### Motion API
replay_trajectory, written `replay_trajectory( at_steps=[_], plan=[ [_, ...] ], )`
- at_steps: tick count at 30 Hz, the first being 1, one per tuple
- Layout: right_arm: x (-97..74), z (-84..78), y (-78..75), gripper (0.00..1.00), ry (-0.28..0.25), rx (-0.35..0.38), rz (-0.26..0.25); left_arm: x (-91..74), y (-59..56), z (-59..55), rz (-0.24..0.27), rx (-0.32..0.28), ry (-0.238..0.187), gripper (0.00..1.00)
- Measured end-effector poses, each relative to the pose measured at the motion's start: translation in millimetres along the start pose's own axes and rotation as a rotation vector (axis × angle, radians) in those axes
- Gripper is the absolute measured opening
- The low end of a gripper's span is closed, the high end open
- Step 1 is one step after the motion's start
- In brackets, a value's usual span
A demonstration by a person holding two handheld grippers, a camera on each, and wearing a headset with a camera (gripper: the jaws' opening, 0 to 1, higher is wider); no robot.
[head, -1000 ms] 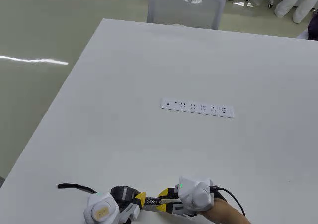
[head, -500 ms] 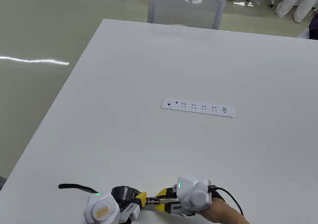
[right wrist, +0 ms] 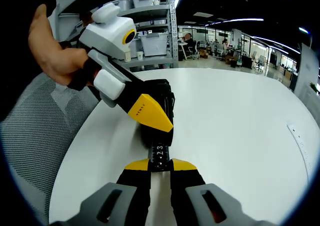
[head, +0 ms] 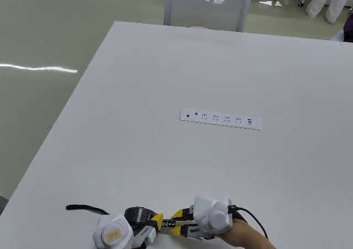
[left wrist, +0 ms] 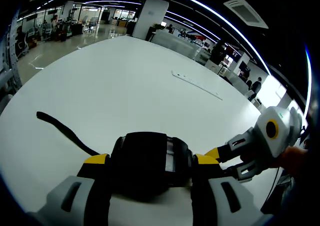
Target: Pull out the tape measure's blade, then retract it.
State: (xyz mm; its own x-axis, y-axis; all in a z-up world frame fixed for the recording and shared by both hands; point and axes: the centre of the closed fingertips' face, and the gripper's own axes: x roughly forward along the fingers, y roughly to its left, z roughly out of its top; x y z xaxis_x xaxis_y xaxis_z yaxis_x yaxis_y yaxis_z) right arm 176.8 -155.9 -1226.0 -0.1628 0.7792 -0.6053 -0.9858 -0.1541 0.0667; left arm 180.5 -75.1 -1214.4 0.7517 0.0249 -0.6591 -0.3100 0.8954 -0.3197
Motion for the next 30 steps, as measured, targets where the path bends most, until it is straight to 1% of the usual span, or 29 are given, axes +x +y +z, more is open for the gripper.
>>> replay_trajectory(
  at_steps=[30],
  plan=[
    [16.4,9.6,2.7,0.13,-0.017,-0.001,0.013,0.1,0.3,0.2,-0.009,-0.005,0.007,0.62]
  ],
)
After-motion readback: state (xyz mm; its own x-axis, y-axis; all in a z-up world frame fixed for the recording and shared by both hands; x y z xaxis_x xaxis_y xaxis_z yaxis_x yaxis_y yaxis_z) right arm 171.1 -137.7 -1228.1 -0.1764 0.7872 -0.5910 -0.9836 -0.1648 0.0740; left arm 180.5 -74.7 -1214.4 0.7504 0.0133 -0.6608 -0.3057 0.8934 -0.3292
